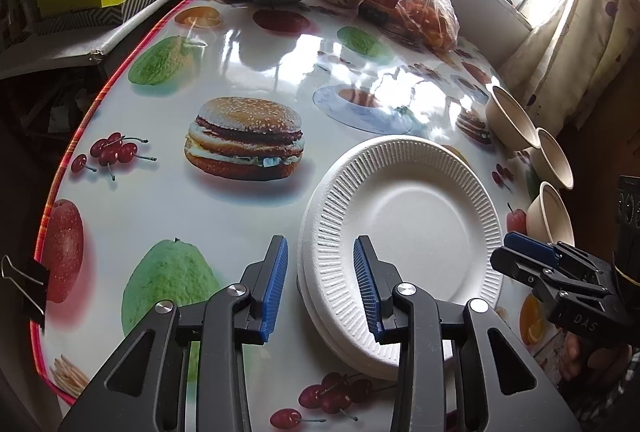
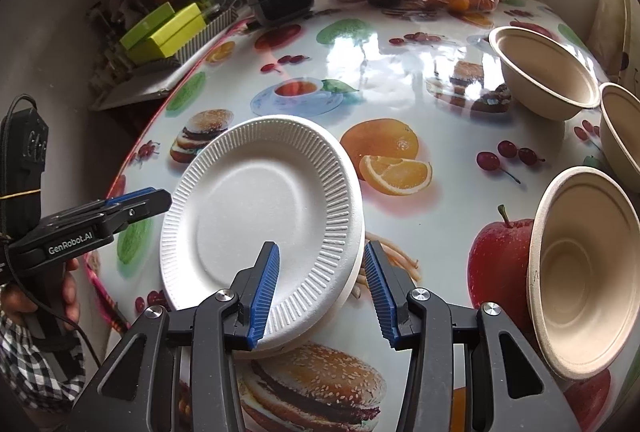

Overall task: Organize plates and bowls
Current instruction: 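Lower both held plates onto the stack and open both tools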

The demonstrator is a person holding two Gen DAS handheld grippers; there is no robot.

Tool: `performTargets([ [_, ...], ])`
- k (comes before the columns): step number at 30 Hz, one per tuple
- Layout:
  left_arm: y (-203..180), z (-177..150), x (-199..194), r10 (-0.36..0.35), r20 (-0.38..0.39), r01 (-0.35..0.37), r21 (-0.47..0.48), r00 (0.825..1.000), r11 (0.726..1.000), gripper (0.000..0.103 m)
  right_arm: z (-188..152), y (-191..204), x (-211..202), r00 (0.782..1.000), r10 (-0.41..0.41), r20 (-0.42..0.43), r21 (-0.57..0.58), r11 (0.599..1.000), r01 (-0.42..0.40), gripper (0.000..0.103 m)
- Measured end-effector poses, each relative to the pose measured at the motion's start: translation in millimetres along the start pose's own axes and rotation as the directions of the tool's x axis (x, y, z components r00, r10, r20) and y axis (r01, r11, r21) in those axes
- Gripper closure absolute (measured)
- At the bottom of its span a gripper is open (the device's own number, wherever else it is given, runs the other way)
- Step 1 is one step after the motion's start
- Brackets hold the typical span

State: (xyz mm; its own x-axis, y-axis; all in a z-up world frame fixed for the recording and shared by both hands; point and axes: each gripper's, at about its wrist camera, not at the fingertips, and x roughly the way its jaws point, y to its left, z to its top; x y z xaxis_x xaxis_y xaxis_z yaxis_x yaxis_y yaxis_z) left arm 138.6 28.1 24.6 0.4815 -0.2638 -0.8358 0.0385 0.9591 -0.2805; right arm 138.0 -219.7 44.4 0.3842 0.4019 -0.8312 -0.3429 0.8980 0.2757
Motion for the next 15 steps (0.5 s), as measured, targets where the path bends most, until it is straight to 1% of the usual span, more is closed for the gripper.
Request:
performTargets([
  [3, -1.4, -0.4, -1.5, 0.009, 0.004, -0.009, 0.005, 1.000, 1.000, 0.067, -0.9, 1.1, 0.1, 1.000, 0.004, 0.002, 0.001, 1.000, -0.004, 0.059],
  [13, -6.0, -1.5, -8.1, 0.009, 0.019, -0.010, 0.022, 1.000, 1.000, 0.067, -3.3, 5.1, 0.8, 1.000, 0.006, 0.000, -0.002, 1.000, -0.006, 0.059],
  [15, -8.3, -2.2, -9.4, 0.026, 0.028, -0.027, 0.034, 0.999, 0.999, 0.067, -3.2, 4.7, 0.7, 1.000, 0.009, -0.001, -0.005, 1.000, -0.009, 0.059],
])
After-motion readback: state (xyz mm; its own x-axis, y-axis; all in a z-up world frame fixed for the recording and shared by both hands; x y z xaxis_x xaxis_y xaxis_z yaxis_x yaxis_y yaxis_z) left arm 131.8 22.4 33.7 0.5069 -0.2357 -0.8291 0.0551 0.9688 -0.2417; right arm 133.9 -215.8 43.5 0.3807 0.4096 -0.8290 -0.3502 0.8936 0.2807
